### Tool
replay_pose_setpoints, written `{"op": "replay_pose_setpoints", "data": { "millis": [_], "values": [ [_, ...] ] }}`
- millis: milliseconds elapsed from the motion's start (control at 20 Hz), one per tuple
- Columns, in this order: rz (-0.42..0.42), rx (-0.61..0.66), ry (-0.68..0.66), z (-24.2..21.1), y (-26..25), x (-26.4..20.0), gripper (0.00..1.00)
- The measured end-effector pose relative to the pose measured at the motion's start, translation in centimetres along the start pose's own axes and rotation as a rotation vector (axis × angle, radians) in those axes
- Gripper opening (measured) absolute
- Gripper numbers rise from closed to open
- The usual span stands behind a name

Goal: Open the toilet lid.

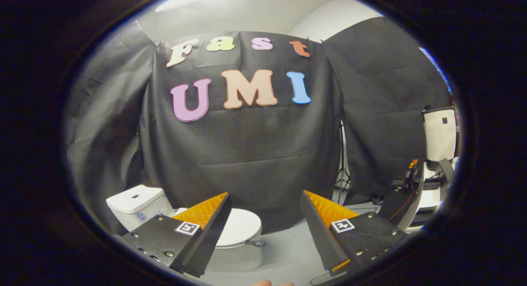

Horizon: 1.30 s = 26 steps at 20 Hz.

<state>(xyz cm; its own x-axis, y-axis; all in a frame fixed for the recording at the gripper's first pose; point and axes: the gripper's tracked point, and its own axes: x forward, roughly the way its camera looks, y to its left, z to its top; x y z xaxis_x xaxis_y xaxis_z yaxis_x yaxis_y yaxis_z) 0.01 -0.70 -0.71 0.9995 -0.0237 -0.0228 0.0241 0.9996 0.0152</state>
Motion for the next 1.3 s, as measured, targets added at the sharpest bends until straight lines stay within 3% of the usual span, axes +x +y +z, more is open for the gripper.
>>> {"op": "replay_pose_setpoints", "data": {
  "millis": [1300],
  "values": [
    [-0.043,0.051,0.035,-1.1,-1.7,0.1,1.0]
  ]
}}
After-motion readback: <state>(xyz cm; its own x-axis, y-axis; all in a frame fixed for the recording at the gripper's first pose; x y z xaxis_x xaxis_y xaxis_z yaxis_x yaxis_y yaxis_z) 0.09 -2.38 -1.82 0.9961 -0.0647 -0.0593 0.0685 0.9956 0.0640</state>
